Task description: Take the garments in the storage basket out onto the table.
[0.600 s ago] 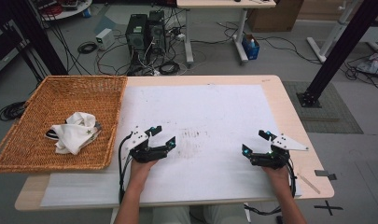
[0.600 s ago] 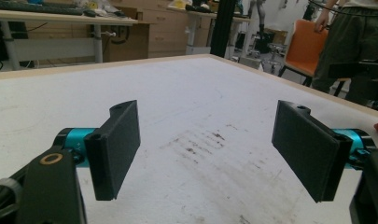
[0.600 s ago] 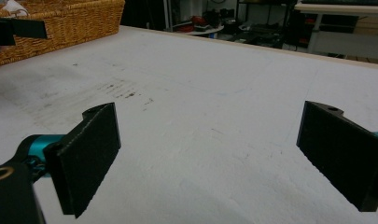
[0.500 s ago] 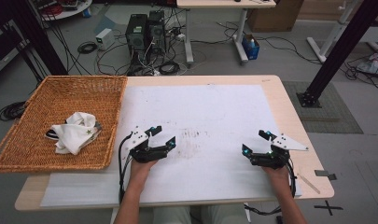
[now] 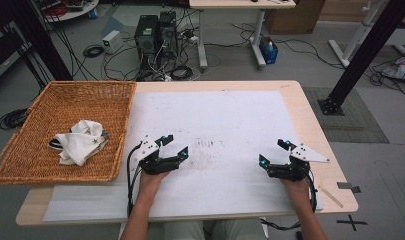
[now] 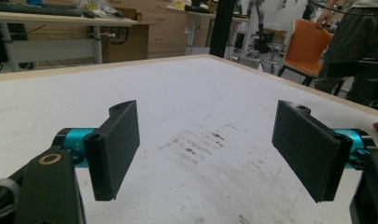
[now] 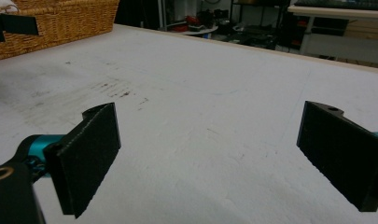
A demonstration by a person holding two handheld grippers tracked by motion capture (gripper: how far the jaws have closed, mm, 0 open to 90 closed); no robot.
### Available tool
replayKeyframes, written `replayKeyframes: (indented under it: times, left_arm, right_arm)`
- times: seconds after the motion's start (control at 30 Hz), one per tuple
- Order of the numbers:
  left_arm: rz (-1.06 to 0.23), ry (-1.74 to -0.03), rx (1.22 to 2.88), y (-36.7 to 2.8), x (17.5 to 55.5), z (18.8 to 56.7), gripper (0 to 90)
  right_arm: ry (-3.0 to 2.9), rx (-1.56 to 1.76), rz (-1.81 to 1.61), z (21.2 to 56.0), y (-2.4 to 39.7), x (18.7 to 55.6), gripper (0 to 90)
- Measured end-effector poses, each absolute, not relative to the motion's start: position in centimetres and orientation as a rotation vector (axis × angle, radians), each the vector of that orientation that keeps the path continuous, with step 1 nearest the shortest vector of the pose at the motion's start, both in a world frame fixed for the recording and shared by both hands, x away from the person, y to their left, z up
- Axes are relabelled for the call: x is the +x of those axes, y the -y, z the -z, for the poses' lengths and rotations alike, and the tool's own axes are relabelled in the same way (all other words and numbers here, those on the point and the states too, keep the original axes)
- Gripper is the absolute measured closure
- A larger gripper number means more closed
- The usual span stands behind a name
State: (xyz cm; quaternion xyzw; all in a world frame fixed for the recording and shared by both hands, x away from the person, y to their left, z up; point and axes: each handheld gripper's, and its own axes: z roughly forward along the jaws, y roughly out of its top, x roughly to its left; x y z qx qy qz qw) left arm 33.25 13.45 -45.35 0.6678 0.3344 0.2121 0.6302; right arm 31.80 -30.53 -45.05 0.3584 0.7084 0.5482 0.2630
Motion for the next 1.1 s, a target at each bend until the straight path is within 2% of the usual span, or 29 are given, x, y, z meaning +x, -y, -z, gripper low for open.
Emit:
replayKeyframes:
  times: [0.2,0.43,0.63,0.93,1.03,1.07,1.1]
  left_arm:
    - [-0.51,-0.739,1.49,-13.3,32.7,43.6,23.1]
    - [-0.566,-0.657,1.422,-13.9,32.5,37.8,22.8]
    - [-0.585,-0.62,1.341,-16.0,32.7,33.2,22.8]
    - [-0.685,-0.637,1.34,-21.6,33.2,29.6,22.7]
    - [-0.747,-0.716,1.344,-25.7,33.3,29.5,22.7]
    - [-0.747,-0.716,1.344,-25.7,33.3,29.5,22.7]
    - [-0.768,-0.777,1.35,-27.9,33.3,30.0,22.7]
  right_arm:
    - [-1.913,0.977,-1.475,45.0,30.5,31.8,5.5]
    - [-1.908,0.982,-1.477,45.0,30.5,31.9,5.5]
    - [-1.904,1.001,-1.487,45.0,30.7,32.0,5.5]
    - [-1.911,1.014,-1.481,45.0,30.6,32.0,5.5]
    - [-1.911,1.008,-1.472,45.0,30.6,32.0,5.5]
    - [-1.91,1.008,-1.47,45.0,30.6,32.0,5.5]
    - [-1.909,1.009,-1.47,45.0,30.5,32.0,5.5]
